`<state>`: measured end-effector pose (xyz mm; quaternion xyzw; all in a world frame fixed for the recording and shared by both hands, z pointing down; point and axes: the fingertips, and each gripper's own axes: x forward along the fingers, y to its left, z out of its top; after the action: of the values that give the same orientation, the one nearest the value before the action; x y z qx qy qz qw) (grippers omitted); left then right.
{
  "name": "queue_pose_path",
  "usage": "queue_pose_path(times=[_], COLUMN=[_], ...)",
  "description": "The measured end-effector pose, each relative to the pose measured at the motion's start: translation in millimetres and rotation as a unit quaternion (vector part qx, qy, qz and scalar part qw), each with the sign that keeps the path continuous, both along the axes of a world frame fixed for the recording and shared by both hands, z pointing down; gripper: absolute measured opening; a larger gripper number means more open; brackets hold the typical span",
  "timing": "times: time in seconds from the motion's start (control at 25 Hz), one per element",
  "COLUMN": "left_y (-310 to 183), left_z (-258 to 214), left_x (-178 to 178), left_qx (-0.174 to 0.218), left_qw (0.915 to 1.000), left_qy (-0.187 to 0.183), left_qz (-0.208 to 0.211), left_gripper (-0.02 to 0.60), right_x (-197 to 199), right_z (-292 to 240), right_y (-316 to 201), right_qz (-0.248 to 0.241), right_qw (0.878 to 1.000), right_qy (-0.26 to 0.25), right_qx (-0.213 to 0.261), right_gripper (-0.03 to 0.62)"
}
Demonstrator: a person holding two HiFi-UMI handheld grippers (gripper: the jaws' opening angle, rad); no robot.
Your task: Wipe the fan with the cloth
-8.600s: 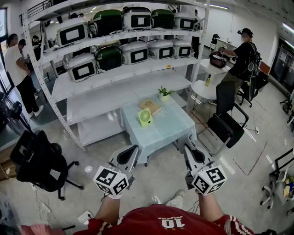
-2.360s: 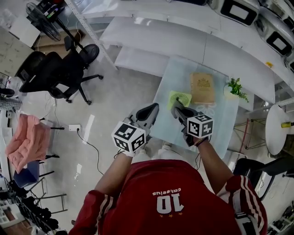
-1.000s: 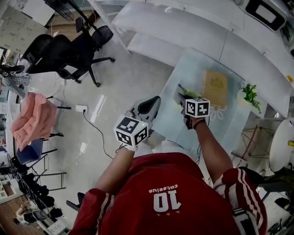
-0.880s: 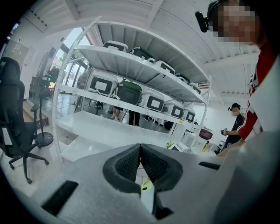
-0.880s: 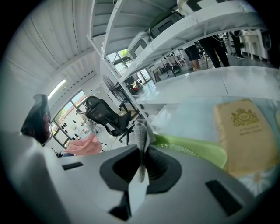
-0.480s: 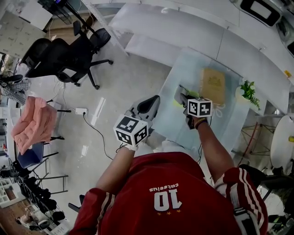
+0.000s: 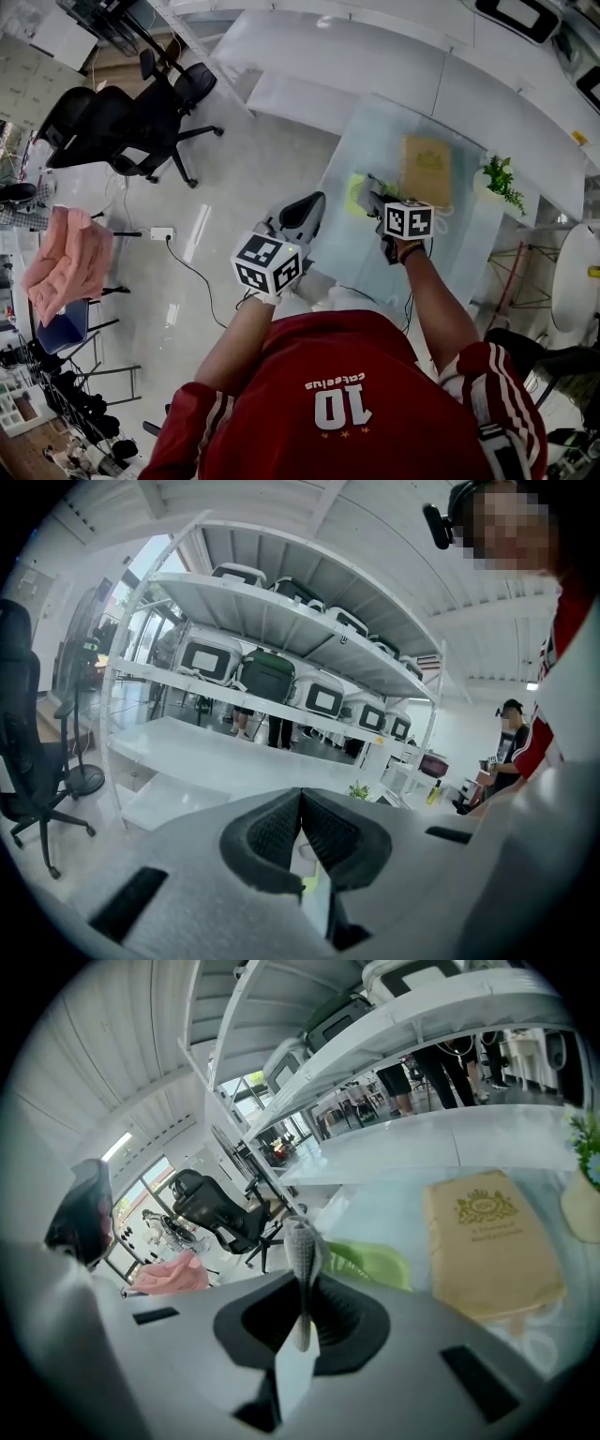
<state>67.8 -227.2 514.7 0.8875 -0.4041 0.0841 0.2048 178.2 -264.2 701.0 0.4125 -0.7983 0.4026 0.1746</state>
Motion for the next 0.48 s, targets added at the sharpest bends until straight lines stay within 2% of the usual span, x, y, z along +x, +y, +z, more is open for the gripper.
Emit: queue_pose_path(times=[0.48], left_y=[0.9], left_z=[6.1], left_x=[24.3], left_qx=[-0.008], left_qw=[0.9998], left_qy=[0.003], left_qz=[0.020], left_gripper=[0.000], right_x=[35.8], right_z=[-3.0], right_y=[6.7], right_qz=[0.034], right_qw=[0.999], right_qy=[0.002], right_qx=[0.004], right_gripper=[0.020])
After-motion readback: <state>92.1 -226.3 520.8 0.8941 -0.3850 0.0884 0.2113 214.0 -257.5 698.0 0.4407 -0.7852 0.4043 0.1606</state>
